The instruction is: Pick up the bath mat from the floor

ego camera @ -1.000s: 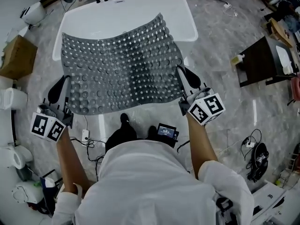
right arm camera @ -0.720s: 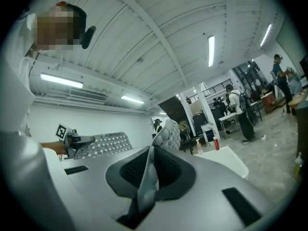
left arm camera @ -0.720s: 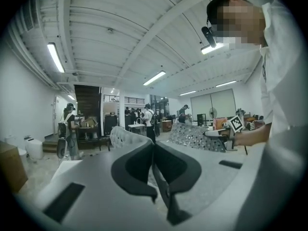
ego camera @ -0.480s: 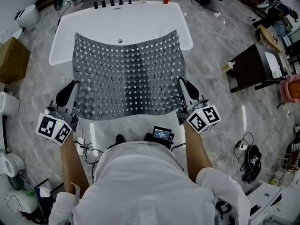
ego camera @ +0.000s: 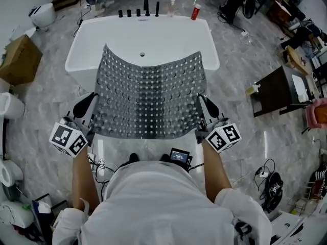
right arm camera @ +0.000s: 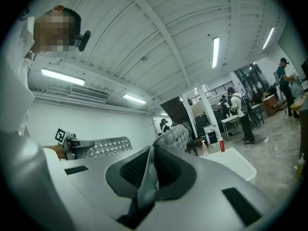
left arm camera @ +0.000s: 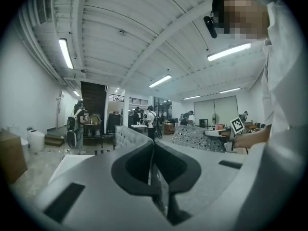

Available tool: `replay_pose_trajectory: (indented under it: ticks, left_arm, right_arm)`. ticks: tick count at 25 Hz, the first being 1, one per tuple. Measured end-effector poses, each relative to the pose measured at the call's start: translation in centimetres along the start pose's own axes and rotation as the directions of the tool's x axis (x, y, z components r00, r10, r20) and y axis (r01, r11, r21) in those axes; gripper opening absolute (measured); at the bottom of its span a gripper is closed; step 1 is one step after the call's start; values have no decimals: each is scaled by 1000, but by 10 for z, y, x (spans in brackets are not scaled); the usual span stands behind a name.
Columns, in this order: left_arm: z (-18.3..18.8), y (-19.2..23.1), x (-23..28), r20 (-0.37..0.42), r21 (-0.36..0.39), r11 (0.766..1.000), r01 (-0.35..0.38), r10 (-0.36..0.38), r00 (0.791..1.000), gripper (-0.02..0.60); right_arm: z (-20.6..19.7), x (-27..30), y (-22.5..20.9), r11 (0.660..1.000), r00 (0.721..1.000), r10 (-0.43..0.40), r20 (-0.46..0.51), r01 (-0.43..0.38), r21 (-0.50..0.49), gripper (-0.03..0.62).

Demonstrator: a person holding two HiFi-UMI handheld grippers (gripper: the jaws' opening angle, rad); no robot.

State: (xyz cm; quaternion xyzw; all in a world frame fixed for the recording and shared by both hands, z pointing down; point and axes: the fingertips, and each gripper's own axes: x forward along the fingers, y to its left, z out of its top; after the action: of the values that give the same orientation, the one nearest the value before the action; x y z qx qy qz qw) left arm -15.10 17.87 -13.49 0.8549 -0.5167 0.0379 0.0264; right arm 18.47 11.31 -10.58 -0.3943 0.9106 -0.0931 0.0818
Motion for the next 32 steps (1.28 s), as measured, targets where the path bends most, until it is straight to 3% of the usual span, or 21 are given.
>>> replay_pose_trajectory:
  ticks: [15,32]
  left_arm:
    - [-11,-2,-15,2,-44,999,27,-27,1000,18]
    - [-13,-10,-9,41,-68,997,46,-43,998,18]
  right_arm:
    - [-2,-6,19,995,999,9,-37,-13,-97,40]
    - [-5,-20,12,996,1000,-16,-25,14,-85,40]
